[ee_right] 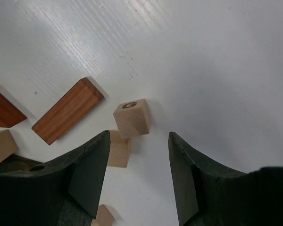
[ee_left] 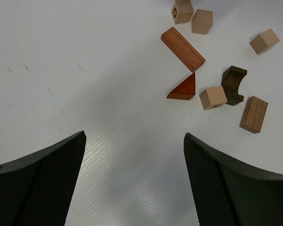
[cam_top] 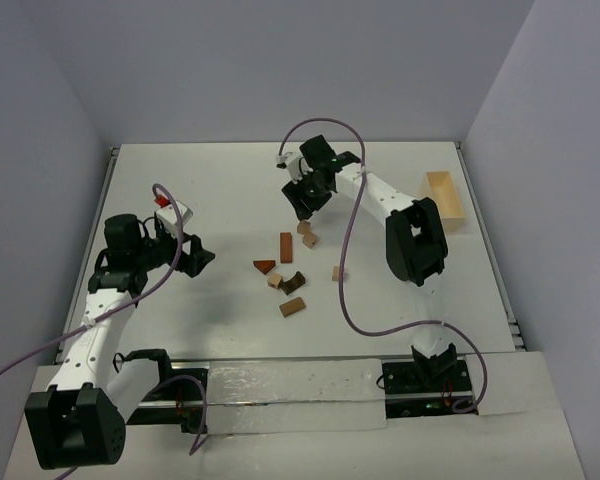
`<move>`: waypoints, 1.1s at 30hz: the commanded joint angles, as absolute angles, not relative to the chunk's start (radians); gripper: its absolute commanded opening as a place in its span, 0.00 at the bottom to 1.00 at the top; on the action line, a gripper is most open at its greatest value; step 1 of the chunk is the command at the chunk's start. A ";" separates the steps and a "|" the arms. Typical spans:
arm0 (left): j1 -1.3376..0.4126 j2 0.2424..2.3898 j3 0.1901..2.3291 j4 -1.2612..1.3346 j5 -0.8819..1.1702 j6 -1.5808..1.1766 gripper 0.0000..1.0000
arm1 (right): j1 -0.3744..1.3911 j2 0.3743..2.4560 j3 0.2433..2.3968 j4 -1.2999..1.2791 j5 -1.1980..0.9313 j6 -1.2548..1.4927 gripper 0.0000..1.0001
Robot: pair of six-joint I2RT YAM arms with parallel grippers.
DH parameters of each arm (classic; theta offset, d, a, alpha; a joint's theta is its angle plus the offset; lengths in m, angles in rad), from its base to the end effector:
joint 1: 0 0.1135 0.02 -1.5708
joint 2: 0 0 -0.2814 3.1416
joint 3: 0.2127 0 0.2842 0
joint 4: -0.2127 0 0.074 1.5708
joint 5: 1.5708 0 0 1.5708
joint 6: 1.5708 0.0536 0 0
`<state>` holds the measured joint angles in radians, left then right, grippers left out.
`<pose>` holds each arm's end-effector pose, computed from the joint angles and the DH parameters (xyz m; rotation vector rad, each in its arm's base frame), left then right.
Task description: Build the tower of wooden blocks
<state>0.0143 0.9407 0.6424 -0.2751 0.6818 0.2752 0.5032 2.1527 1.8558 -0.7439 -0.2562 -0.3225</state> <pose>0.2349 -0.0304 0.2538 0.6471 1.9442 -0.5482 0.4503 0.2634 0.2161 -1.1305 2.3536 0.3986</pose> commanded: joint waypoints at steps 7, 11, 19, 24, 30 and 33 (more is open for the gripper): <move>0.010 0.959 0.641 -0.218 0.672 0.281 0.90 | 0.500 2.251 1.973 -0.778 -0.298 -0.266 0.59; 0.010 0.960 0.643 -0.219 0.666 0.282 0.90 | 0.489 2.290 2.009 -0.787 -0.312 -0.224 0.58; 0.009 0.963 0.644 -0.218 0.664 0.276 0.90 | 0.477 2.329 1.999 -0.795 -0.317 -0.176 0.51; 0.009 0.966 0.647 -0.213 0.666 0.272 0.90 | 0.477 2.323 1.965 -0.793 -0.330 -0.161 0.44; 0.011 0.964 0.645 -0.213 0.665 0.269 0.90 | 0.474 2.312 1.934 -0.801 -0.357 -0.099 0.38; 0.009 0.962 0.644 -0.213 0.666 0.268 0.90 | 0.469 2.309 1.920 -0.803 -0.374 -0.065 0.38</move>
